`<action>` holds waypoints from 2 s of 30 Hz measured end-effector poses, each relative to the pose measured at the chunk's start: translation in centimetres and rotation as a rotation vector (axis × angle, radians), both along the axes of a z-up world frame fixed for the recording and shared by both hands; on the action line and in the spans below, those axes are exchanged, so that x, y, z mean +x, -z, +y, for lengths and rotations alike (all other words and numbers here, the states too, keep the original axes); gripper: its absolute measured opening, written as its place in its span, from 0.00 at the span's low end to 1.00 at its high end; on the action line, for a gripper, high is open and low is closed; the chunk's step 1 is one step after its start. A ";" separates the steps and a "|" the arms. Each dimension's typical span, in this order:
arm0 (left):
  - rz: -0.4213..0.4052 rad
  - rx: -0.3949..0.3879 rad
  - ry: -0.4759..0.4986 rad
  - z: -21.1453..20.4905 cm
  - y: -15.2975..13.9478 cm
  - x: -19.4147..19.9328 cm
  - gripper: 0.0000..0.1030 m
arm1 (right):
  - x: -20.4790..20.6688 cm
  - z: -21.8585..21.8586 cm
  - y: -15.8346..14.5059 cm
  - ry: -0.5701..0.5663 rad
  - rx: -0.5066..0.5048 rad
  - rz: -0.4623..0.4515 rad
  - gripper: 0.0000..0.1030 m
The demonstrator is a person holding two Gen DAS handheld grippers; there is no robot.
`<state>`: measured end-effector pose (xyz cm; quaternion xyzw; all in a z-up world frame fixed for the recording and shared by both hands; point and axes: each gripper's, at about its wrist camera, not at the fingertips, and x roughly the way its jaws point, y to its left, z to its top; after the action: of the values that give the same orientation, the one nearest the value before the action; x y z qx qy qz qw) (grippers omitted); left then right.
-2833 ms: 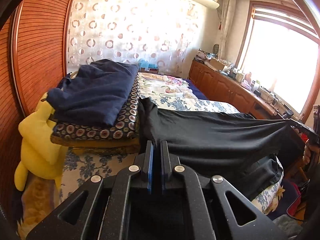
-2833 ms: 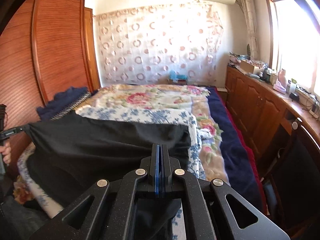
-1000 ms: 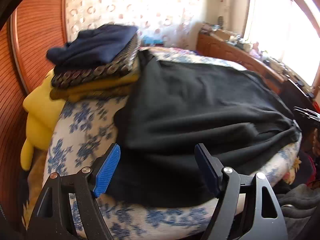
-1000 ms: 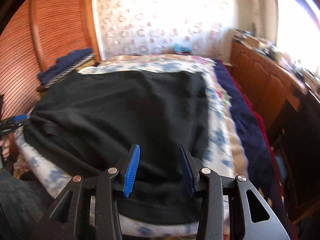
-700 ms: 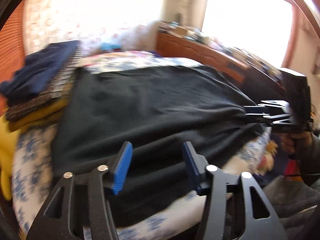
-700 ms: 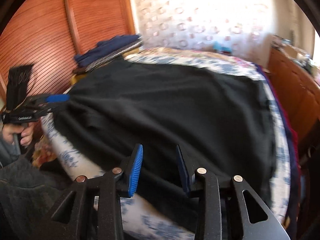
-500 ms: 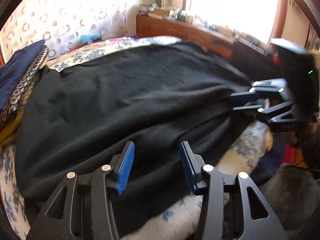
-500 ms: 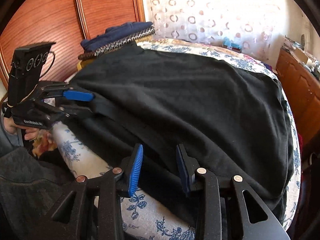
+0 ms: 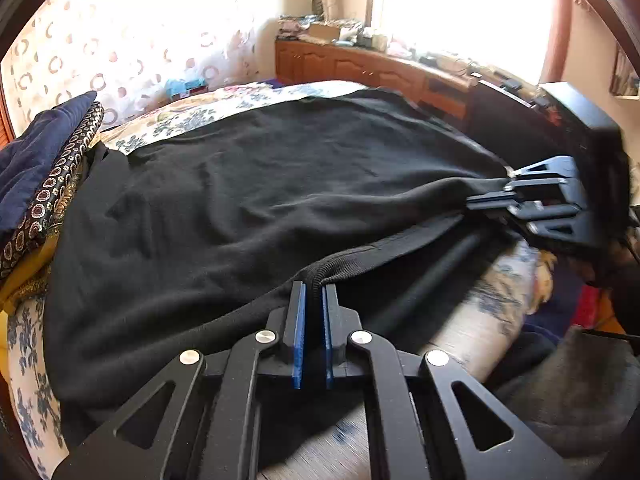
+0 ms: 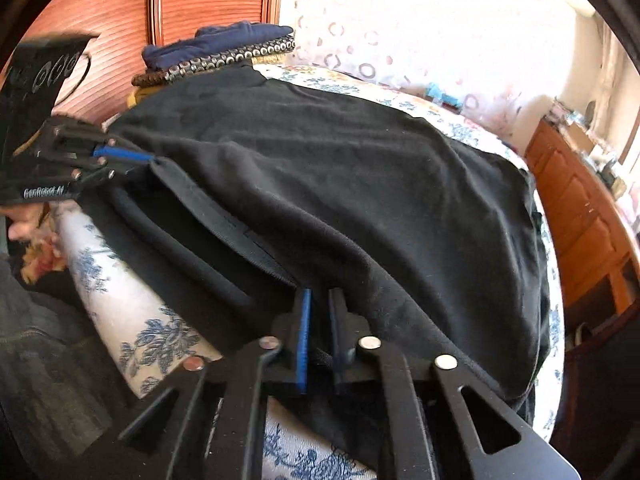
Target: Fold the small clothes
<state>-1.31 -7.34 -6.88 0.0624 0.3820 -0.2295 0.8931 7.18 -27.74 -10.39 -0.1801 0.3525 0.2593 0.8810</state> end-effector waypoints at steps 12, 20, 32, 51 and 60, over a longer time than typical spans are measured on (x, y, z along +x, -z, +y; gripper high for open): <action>0.040 -0.032 0.004 0.8 0.2 -2.7 0.08 | -3.5 -0.2 -1.7 -0.063 0.092 0.055 0.01; 0.003 -0.017 -0.017 0.8 -0.4 -3.2 0.41 | -3.0 -0.2 -2.3 -0.053 0.127 0.035 0.01; -0.040 -0.074 -0.132 4.2 -1.3 -2.6 0.77 | -1.7 1.8 -1.8 -0.028 0.173 -0.031 0.09; -0.046 -0.063 -0.535 14.9 0.4 -1.3 0.77 | 0.6 6.3 2.6 0.047 0.103 -0.038 0.60; 0.043 -0.092 -0.498 14.9 2.4 -0.4 0.56 | 0.1 5.6 2.9 0.041 0.120 -0.063 0.63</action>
<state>-1.73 7.57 -9.25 -0.0791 0.3937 -0.0206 0.9156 7.33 -22.19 -13.31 -0.1276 0.3118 0.2562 0.9060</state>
